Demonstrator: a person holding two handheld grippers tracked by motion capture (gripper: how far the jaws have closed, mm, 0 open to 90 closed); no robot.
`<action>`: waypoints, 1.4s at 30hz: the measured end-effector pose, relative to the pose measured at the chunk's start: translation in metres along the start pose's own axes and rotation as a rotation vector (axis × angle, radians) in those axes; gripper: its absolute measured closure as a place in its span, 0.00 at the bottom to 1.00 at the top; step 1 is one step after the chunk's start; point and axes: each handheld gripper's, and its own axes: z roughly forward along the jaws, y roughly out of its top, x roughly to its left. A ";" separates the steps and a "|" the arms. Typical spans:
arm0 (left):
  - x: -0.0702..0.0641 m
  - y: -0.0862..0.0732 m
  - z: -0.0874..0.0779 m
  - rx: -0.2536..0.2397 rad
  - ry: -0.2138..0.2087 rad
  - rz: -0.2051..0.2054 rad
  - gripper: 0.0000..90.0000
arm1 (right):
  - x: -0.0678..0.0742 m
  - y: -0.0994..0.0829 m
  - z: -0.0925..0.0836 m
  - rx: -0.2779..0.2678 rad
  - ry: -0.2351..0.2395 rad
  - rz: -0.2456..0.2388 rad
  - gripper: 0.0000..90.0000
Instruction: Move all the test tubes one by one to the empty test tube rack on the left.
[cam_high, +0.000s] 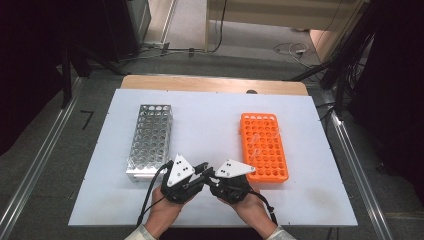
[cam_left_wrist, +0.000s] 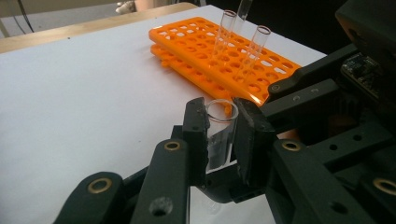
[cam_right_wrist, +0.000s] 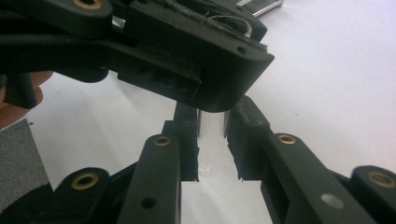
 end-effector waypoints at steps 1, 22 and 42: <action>0.000 0.000 0.000 -0.001 0.001 0.000 0.84 | 0.000 0.000 0.000 0.000 0.000 0.000 0.79; 0.055 0.030 -0.053 -0.105 0.121 -0.118 0.84 | -0.018 -0.006 -0.031 -0.013 -0.011 0.030 0.48; 0.114 0.026 -0.104 -0.131 0.342 -0.189 0.84 | -0.031 -0.013 -0.047 -0.025 -0.036 0.061 0.45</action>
